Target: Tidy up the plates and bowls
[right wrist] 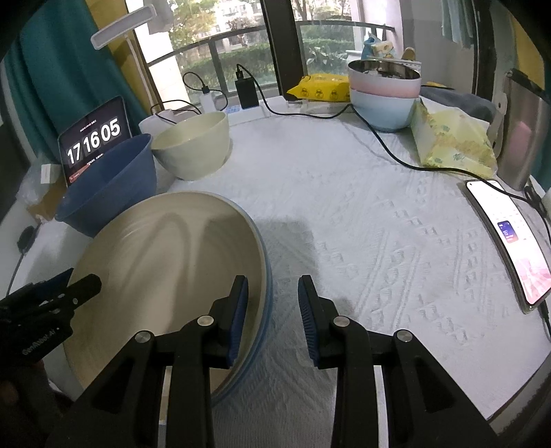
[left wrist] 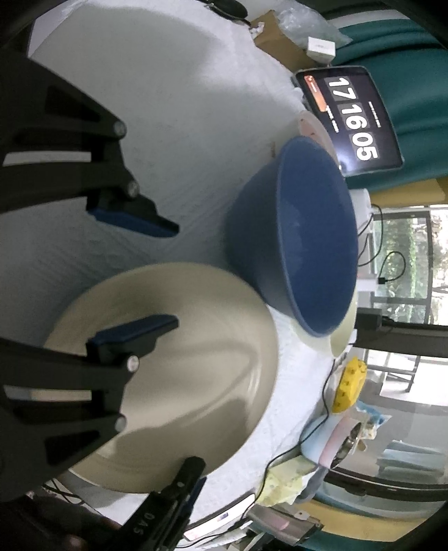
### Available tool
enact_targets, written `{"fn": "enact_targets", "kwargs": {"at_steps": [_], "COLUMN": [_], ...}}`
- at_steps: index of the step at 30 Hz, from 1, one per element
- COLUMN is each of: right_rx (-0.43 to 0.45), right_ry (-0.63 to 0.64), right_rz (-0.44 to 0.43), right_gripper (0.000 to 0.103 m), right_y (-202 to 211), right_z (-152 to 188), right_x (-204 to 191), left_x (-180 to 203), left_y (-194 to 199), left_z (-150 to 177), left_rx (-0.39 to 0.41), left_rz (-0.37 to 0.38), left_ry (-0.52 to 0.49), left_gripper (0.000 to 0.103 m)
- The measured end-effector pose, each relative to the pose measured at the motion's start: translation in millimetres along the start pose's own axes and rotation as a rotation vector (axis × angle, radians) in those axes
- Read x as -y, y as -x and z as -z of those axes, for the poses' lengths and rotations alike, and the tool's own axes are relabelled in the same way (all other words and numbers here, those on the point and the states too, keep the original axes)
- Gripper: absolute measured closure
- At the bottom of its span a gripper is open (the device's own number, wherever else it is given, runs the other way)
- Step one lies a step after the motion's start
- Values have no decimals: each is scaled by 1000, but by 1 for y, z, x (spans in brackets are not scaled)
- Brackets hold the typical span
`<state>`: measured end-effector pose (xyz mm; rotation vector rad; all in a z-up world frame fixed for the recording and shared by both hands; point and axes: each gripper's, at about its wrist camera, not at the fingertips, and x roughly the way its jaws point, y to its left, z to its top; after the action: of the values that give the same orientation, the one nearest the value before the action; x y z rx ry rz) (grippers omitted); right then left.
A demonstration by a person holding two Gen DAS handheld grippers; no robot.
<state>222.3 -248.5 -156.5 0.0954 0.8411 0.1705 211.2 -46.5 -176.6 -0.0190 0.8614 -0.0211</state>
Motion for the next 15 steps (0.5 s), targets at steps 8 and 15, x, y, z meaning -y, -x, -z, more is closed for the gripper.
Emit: {"fn": "enact_targets", "kwargs": {"at_steps": [8,15], "right_rx": [-9,-18], "right_ry": [0,-9], "right_rz": [-13,-31], "right_gripper": [70,62], "right_y": [-5,-10], "right_z": [-1,0], "right_x": [-1,-2], "left_x": [2,-1], "left_y": [-6,-9], "left_z": [-1,-1], "left_rx": [-1,12], "left_rz": [7,27], "left_ry": [0,17], "left_gripper": [55,52]}}
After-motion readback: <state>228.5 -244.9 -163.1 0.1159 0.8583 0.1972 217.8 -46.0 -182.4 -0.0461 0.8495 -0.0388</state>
